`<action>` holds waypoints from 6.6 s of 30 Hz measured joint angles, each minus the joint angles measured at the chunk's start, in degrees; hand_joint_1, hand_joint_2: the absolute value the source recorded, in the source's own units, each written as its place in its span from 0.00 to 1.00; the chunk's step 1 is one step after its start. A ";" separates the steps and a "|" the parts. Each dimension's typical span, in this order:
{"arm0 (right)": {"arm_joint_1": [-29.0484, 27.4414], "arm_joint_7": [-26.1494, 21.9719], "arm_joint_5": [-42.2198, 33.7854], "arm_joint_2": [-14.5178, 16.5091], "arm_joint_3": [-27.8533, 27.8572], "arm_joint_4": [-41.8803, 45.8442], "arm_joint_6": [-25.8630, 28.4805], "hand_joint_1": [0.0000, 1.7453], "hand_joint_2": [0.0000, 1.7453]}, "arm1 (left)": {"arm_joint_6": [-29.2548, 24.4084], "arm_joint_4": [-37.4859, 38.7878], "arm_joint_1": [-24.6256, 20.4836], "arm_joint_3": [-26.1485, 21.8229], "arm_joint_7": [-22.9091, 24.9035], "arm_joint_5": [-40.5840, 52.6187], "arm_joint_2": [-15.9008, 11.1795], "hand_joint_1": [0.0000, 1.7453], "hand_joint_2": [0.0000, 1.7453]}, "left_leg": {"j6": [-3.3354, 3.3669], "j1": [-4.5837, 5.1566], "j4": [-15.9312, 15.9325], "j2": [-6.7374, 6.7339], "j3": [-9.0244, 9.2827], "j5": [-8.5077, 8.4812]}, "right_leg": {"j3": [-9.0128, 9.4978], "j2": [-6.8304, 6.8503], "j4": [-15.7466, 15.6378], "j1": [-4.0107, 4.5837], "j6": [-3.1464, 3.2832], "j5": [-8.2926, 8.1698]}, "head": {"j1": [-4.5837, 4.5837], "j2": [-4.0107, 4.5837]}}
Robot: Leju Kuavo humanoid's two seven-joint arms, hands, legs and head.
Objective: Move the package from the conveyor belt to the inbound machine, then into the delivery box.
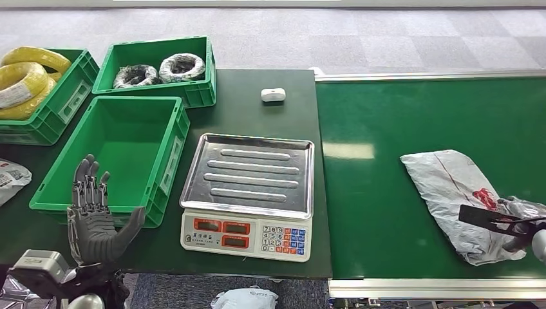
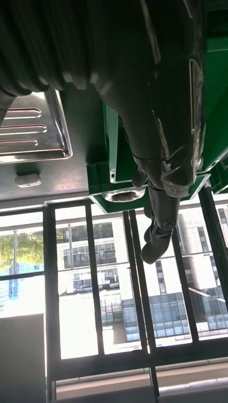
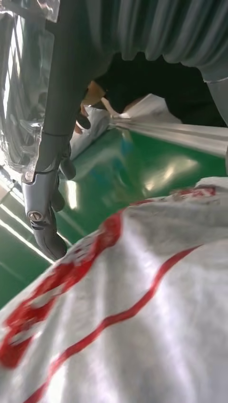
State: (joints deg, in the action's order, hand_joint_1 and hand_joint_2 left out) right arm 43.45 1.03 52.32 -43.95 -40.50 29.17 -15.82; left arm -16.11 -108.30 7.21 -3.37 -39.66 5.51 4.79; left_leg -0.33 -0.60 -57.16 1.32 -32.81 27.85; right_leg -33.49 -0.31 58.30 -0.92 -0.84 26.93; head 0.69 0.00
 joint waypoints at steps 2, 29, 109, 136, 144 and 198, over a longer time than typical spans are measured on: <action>-1.06 -2.24 -1.11 -0.17 0.48 -0.97 -1.61 0.00 1.00 | 0.38 0.03 -0.09 -0.02 -0.11 0.02 0.05 0.00 1.00 | 0.00 0.00 0.00 -0.01 0.01 0.00 | -0.01 0.00 0.00 0.00 0.00 0.00 | -0.01 0.00; -16.16 -12.30 -16.93 -4.34 6.38 31.04 -16.15 1.00 1.00 | 0.39 -5.15 5.23 -4.24 -0.01 1.39 0.52 0.00 1.00 | 0.08 0.01 0.02 -0.20 0.05 0.06 | 0.08 -0.14 0.00 -0.01 -0.06 0.06 | 0.00 0.00; 14.93 -11.72 5.85 54.33 -1.78 20.31 9.31 1.00 1.00 | 8.06 -0.05 -1.11 -2.24 0.51 5.01 5.19 0.00 1.00 | -0.04 -0.03 0.04 -0.49 0.14 -0.03 | -0.02 -0.42 0.11 0.05 -0.01 0.03 | -0.04 0.00; 17.70 -6.25 14.82 56.71 -2.97 3.14 16.49 0.00 1.00 | 4.38 0.89 -1.30 -2.98 -0.36 3.22 5.20 0.00 1.00 | -0.04 -0.02 0.02 -0.39 0.16 -0.04 | 0.02 -0.38 0.11 0.04 -0.02 0.02 | -0.05 0.00; 17.07 -11.37 14.98 52.47 -2.60 -2.22 13.86 0.00 1.00 | 3.40 -0.31 -0.69 -3.98 -0.36 3.15 5.01 0.00 1.00 | -0.04 -0.02 0.02 -0.41 0.15 -0.04 | 0.00 -0.39 0.11 0.04 -0.02 0.02 | -0.05 0.00; 10.20 -24.42 3.63 57.42 -11.09 13.69 13.11 1.00 1.00 | 7.17 -2.83 2.41 -3.46 -0.36 6.03 6.06 0.00 1.00 | -0.05 -0.03 0.04 -0.46 0.15 -0.03 | -0.03 -0.43 0.11 0.05 0.00 0.03 | -0.05 0.00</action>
State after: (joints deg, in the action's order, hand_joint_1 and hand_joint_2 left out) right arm 53.65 -23.40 55.95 13.46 -51.59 42.86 -2.71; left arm -8.93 -111.13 9.62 -6.84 -40.02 11.54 10.85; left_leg -0.38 -0.63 -57.12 0.86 -32.65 27.81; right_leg -33.52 -0.74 58.41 -0.87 -0.84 26.97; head 0.64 0.00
